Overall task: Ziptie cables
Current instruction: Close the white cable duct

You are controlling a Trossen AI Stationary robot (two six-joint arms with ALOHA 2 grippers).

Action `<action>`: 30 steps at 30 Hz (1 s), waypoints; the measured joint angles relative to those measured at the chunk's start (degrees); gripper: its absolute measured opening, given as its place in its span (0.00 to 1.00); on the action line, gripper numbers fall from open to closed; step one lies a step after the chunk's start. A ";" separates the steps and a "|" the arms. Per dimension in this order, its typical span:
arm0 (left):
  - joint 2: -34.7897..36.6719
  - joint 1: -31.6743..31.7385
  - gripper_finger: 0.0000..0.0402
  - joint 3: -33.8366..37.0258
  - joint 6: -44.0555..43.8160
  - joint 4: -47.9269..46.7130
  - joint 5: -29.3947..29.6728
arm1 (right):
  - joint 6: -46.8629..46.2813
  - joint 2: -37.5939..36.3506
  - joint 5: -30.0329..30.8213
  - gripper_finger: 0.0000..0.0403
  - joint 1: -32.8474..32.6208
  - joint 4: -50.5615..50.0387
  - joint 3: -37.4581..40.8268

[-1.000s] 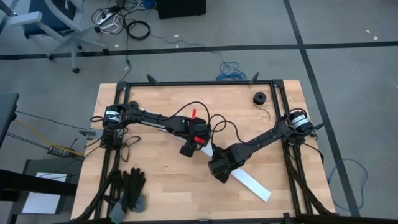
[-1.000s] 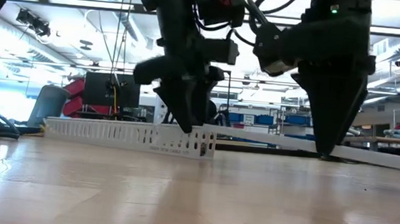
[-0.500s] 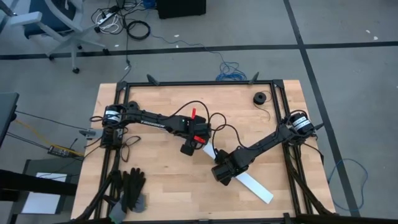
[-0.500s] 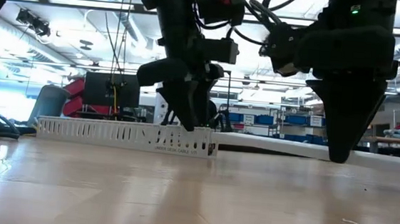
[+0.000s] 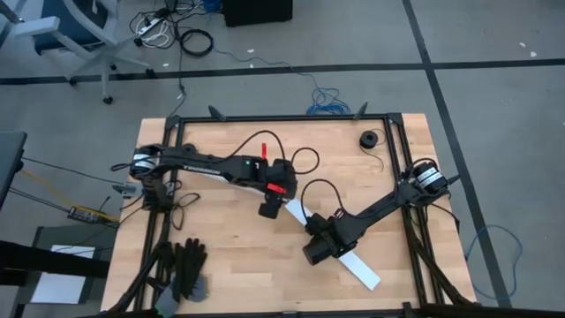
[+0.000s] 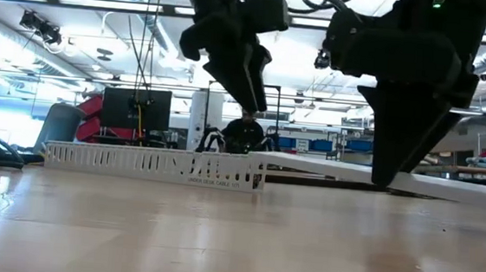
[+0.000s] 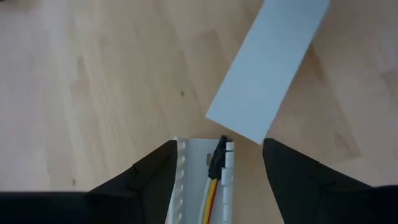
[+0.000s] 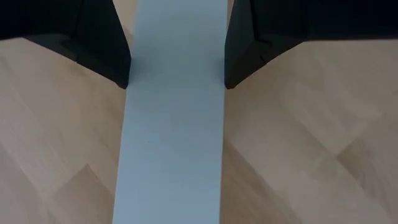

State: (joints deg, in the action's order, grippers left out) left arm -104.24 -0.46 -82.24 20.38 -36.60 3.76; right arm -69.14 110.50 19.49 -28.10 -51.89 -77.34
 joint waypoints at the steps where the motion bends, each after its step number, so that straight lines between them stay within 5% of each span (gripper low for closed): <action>1: 0.64 0.04 0.53 0.93 -0.39 0.65 -0.32 | -0.05 0.00 0.33 0.54 0.02 0.28 0.23; 16: 17.86 -1.73 0.53 27.26 -12.58 28.79 -2.36 | -0.33 -0.02 3.72 0.56 0.02 10.74 6.47; 30: 18.27 -3.12 0.53 31.77 -20.67 34.29 -2.04 | 3.63 -0.02 6.14 0.62 0.26 9.14 6.47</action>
State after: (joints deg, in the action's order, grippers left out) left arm -85.97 -3.58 -50.47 -0.29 -2.30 1.72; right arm -65.52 110.48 25.63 -27.83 -42.76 -70.87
